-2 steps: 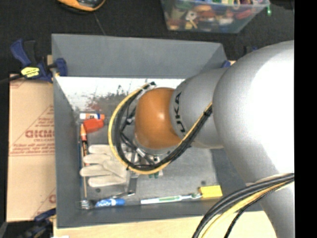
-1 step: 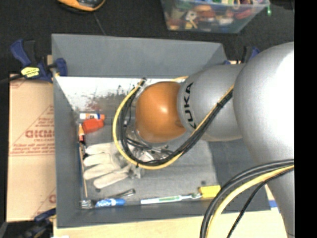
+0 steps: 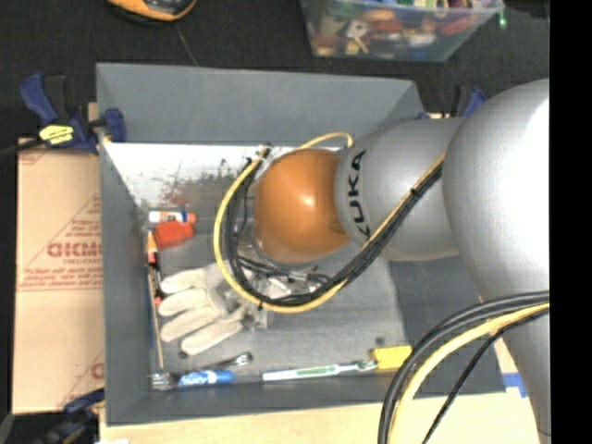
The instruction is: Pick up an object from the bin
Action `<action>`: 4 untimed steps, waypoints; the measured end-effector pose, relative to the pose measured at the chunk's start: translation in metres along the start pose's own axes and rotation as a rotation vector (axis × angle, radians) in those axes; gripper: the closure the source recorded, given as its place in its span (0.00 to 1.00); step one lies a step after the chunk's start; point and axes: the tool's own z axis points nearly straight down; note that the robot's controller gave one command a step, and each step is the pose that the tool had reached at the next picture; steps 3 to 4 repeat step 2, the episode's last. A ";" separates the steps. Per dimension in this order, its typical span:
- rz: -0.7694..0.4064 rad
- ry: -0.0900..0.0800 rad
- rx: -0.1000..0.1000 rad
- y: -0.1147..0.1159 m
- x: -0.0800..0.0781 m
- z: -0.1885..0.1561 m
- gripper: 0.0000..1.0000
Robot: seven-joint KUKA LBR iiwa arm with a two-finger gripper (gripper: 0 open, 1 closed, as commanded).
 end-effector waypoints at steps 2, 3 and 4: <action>0.009 0.002 -0.001 0.001 0.001 -0.047 1.00; 0.009 0.002 -0.001 0.001 0.001 -0.047 1.00; 0.009 0.002 -0.001 0.001 0.001 -0.047 1.00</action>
Offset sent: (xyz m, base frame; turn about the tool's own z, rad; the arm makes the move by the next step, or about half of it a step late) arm -0.0018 -0.0002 0.0733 0.0038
